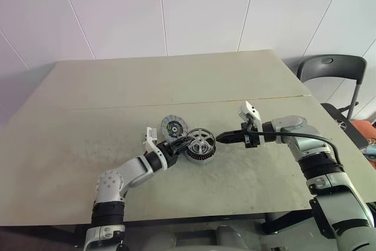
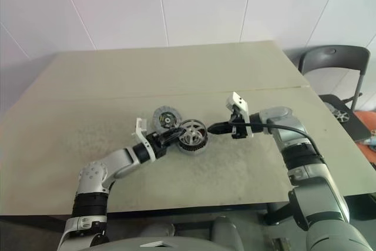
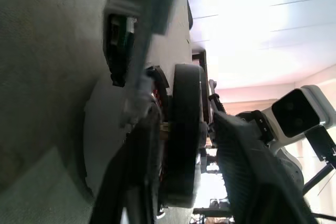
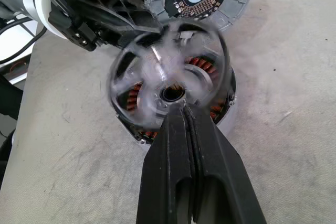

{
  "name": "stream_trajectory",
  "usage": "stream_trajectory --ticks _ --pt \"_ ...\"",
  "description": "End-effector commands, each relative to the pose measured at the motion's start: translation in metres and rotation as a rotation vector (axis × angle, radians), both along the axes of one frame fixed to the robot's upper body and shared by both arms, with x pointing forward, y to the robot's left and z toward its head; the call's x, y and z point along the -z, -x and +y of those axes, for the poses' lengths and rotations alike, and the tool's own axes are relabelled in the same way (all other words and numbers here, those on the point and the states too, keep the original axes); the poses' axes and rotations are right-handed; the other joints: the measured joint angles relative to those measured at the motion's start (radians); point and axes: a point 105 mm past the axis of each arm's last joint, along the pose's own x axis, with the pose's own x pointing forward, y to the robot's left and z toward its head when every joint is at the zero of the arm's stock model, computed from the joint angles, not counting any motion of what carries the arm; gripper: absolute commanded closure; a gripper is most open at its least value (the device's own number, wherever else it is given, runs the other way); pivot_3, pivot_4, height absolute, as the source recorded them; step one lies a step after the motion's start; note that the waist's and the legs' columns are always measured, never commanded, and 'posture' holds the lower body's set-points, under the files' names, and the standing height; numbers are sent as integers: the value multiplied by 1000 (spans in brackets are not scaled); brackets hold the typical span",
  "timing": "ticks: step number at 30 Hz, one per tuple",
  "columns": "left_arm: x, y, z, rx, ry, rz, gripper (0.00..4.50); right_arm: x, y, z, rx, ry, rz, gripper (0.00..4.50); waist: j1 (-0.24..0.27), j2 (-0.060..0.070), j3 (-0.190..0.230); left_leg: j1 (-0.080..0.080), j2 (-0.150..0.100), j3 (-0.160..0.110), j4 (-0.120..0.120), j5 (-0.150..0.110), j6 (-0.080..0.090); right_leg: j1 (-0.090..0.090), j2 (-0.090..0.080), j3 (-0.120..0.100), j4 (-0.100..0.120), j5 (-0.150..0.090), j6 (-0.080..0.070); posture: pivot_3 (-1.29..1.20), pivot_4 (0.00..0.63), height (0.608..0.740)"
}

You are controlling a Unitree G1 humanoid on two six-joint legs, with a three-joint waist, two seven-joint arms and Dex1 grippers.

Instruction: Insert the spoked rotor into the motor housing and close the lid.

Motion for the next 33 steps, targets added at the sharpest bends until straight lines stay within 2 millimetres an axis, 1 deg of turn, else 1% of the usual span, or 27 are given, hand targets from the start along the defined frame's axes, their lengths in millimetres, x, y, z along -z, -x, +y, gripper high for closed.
stream_trajectory --ticks 1,4,9,11,15,17,18,19,21,22,23,25,27,28,29,30,32,33 --pt "2 -3 8 -24 -60 1 1732 -10 -4 2 -1 -27 -41 4500 0 0 0 0 0 0 0 0 0 0 0 0 0 0 0 0 0 740" --pt "-3 -6 15 -41 -61 -18 794 -9 -4 2 1 -27 -40 4500 1 0 0 1 0 0 0 0 0 1 0 0 0 0 0 0 0 740" --pt "-16 -7 24 -26 -174 -91 794 -7 -5 3 3 -25 -37 4500 -3 0 0 2 0 0 1 0 0 2 1 0 0 0 0 0 0 740" --pt "-24 -8 30 -14 -270 -150 794 -6 -5 3 3 -25 -36 4500 -3 0 0 1 1 0 0 0 0 1 1 0 1 0 0 0 0 740" --pt "-46 -11 36 3 -412 -283 794 -5 -5 4 2 -25 -34 4500 0 0 0 1 1 0 0 0 -1 1 2 0 1 1 -1 0 0 740" --pt "-61 -13 38 10 -518 -390 794 -5 -5 5 0 -27 -34 4500 0 0 0 1 1 0 0 0 -1 1 2 0 0 1 -1 0 0 740" --pt "-73 -13 39 10 -562 -471 794 -7 -5 7 -2 -40 -42 4500 -1 0 0 1 1 0 0 0 -1 1 2 0 0 1 -1 0 0 740" --pt "-81 -13 38 12 -587 -526 794 -8 -5 8 -4 -49 -48 4500 -1 0 0 1 1 0 0 0 -1 1 2 0 0 1 -1 0 0 740" --pt "-108 -16 48 -82 -544 -676 794 -18 -4 16 -22 -90 -67 4500 -2 0 0 0 1 0 0 0 -1 0 2 0 0 1 -1 0 0 740" --pt "-115 -17 51 -114 -518 -712 794 -20 -3 18 -28 -101 -71 4500 -3 0 0 0 1 0 0 0 -1 0 2 0 0 1 -1 0 0 740" --pt "-120 -19 62 -179 -524 -753 794 -23 0 26 -53 -121 -70 4500 -3 0 0 0 1 1 0 0 -1 -1 2 1 0 1 -1 0 0 740" --pt "-118 -23 86 -298 -615 -810 794 -22 8 39 -95 -134 -67 4500 -5 0 0 0 2 1 -1 0 -1 -1 3 1 0 1 -1 0 0 740" --pt "-115 -22 97 -347 -685 -852 794 -22 12 47 -110 -143 -64 4500 -2 0 0 0 5 1 -1 -1 -3 -1 5 1 0 1 -2 0 0 740" --pt "-114 -21 100 -369 -679 -860 794 -22 14 51 -116 -150 -59 4500 0 0 0 0 6 1 -1 -1 -4 -1 6 1 0 1 -2 0 0 740" --pt "-115 -19 105 -404 -666 -863 794 -16 15 55 -118 -140 -45 4500 2 0 0 0 6 1 -1 -1 -4 -1 7 1 0 1 -2 0 0 740" --pt "-115 -18 110 -433 -665 -869 794 -7 14 57 -113 -101 -35 4500 3 0 0 0 6 1 -1 -1 -4 -1 7 1 -1 1 -3 0 0 740" --pt "-115 -16 117 -476 -669 -873 794 25 11 54 -90 56 -31 4500 2 -1 -1 0 6 1 0 -1 -4 -1 6 1 -1 1 -3 0 0 740" --pt "-114 -16 120 -485 -676 -867 794 38 11 52 -94 117 -28 4500 2 -2 -1 0 6 1 0 -1 -4 0 6 1 -1 2 -3 0 0 740"
